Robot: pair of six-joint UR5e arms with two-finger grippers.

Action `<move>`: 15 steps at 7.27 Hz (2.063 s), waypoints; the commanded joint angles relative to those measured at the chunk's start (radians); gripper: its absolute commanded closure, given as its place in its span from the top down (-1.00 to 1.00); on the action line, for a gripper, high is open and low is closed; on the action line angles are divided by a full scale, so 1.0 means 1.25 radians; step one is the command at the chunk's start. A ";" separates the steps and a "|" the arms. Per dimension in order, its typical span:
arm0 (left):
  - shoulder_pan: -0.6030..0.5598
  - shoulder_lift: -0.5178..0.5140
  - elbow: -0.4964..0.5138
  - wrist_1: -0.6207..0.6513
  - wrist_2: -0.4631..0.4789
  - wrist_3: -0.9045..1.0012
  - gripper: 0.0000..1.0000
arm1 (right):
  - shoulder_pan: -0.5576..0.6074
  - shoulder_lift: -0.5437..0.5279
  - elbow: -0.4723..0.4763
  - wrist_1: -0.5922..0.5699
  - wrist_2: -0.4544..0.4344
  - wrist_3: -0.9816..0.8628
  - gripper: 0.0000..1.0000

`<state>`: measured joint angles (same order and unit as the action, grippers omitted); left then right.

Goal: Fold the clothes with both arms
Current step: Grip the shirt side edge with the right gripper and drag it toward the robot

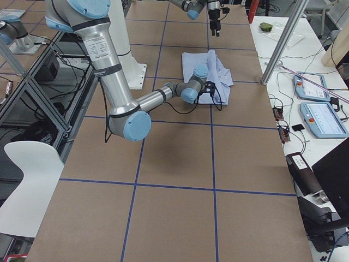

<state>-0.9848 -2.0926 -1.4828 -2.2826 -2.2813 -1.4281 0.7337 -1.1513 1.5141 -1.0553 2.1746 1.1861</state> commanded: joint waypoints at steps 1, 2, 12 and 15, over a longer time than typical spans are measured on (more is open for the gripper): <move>-0.001 0.000 -0.003 0.001 0.000 0.000 0.98 | 0.000 0.002 0.000 0.000 0.002 0.000 -0.98; -0.001 0.000 -0.003 0.000 -0.001 0.000 0.98 | 0.001 0.002 0.005 0.000 0.008 0.000 -1.00; -0.013 0.003 -0.043 0.048 -0.002 0.000 0.98 | -0.063 -0.207 0.277 0.012 0.134 0.077 -1.00; -0.013 0.004 -0.050 0.048 -0.001 -0.004 0.98 | -0.134 -0.413 0.440 0.012 0.135 0.082 -1.00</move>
<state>-1.0017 -2.0889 -1.5423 -2.2231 -2.2831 -1.4293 0.6029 -1.5575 1.9804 -1.0407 2.3387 1.2841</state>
